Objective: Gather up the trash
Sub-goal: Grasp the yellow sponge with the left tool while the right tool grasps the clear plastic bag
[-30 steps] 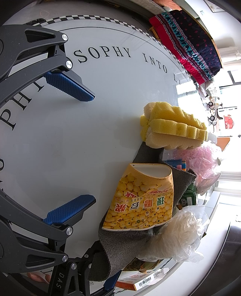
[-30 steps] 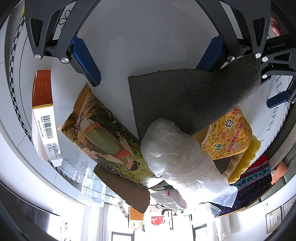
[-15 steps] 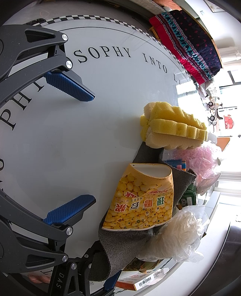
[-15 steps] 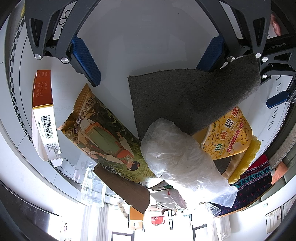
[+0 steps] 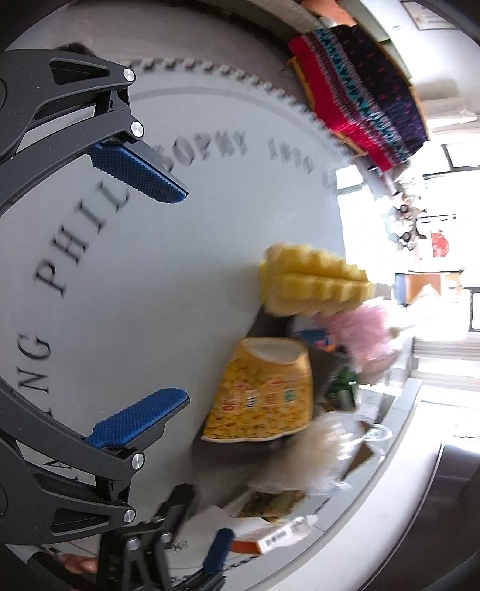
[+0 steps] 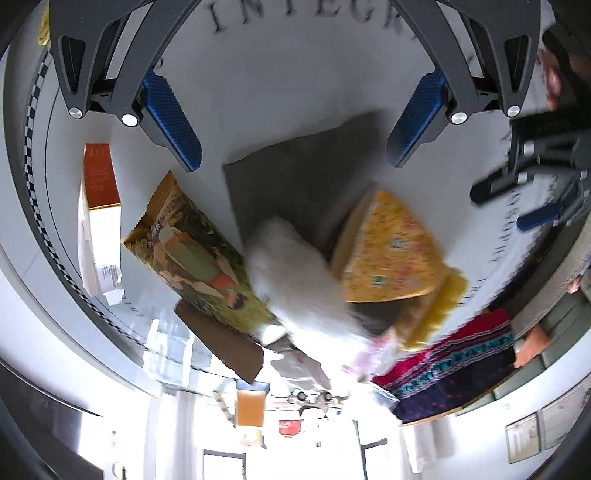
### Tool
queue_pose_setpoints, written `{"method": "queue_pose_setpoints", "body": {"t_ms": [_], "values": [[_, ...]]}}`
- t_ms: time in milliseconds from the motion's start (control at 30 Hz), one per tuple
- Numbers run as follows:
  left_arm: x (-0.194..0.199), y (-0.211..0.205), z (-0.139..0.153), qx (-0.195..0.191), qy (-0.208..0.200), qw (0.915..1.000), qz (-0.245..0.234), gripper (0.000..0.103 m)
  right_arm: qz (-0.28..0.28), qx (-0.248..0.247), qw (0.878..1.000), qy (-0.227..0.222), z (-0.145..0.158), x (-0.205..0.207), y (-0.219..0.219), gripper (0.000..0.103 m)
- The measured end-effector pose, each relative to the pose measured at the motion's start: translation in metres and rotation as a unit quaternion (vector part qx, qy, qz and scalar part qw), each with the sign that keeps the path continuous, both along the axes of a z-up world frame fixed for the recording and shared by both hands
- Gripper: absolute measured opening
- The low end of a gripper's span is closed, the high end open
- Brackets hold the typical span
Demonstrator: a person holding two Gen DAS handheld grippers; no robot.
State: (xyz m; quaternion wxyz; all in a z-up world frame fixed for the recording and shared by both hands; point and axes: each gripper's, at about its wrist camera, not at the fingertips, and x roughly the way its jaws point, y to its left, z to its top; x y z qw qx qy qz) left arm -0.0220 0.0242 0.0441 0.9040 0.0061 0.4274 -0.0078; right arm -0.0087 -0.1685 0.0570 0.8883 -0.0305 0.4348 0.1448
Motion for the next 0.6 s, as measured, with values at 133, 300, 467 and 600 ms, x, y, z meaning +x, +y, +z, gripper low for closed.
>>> {"method": "queue_pose_setpoints", "body": {"t_ms": [133,300,467,600], "values": [[-0.001,0.012,0.023,-0.005,-0.018,0.9998,0.006,0.097,0.036,0.02,0.999,-0.004,0.019,-0.009,0.013,0.1],[0.005,0.015,0.029,-0.025,-0.018,0.9995,0.007,0.097,0.074,0.006,0.997,-0.026,0.047,-0.012,0.032,0.094],[0.02,0.022,0.031,-0.04,-0.017,0.999,0.011,0.097,0.079,-0.023,0.997,-0.002,0.042,0.035,0.039,0.07],[0.046,0.024,0.03,-0.038,-0.007,0.9992,0.013,0.097,0.083,-0.05,0.995,0.016,0.02,0.064,0.047,0.063]]}}
